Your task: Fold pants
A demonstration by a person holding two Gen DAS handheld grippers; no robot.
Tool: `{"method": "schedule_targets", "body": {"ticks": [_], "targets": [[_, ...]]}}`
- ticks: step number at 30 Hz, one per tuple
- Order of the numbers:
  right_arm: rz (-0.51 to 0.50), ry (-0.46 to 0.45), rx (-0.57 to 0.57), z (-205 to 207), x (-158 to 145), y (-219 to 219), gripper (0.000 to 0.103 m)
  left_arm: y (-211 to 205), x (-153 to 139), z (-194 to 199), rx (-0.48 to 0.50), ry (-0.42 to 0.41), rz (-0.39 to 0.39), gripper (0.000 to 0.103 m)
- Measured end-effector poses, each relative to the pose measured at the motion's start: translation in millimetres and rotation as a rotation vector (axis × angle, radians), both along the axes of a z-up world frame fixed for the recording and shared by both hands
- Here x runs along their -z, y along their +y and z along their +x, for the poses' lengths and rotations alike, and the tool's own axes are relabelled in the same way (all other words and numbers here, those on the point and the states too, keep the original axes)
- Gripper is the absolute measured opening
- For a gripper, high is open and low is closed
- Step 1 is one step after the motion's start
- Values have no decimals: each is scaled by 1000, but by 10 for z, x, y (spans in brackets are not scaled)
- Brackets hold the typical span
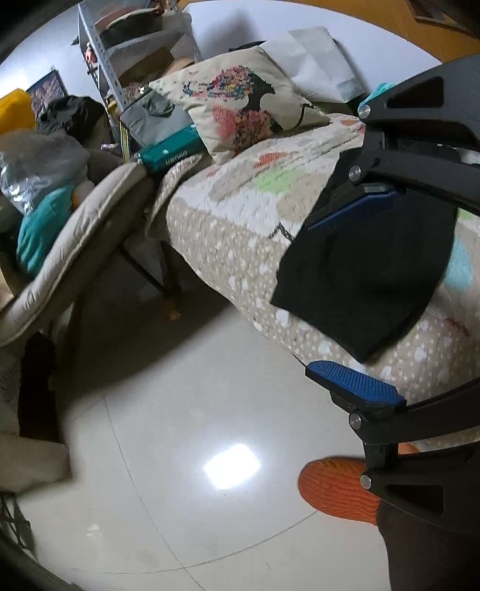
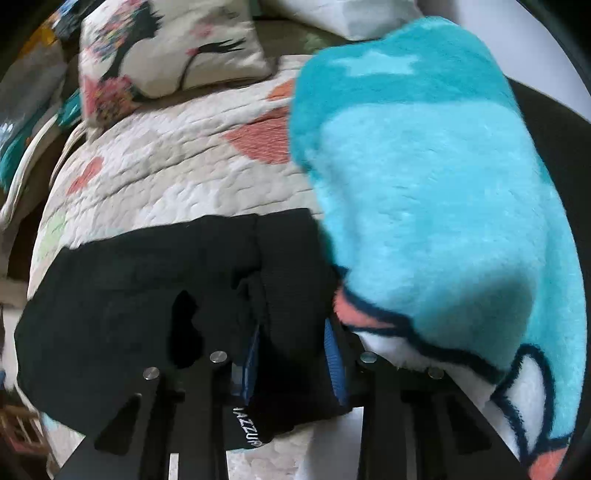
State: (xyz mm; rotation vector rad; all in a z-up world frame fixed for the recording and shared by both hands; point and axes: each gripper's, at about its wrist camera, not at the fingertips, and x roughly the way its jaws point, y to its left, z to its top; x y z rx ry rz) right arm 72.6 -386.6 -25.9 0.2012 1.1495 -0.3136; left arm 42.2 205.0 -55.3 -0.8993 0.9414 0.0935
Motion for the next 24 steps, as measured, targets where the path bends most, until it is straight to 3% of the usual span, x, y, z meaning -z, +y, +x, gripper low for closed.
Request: {"method": "schedule_targets", "body": {"ticks": [4, 10, 15, 20, 24], "targets": [[-31, -9, 23, -16, 14, 15, 45, 110, 118, -71, -33, 33, -30, 70], [56, -68, 48, -236, -206, -28, 59, 250, 372, -210, -83, 81, -141, 70], [76, -147, 50, -393, -424, 129, 62, 166, 469, -332, -57, 67, -190, 70], [119, -196, -174, -219, -607, 806, 62, 21, 502, -384, -21, 34, -242, 70], [171, -153, -426, 19, -608, 1654, 62, -187, 496, -306, 47, 27, -208, 70]]}}
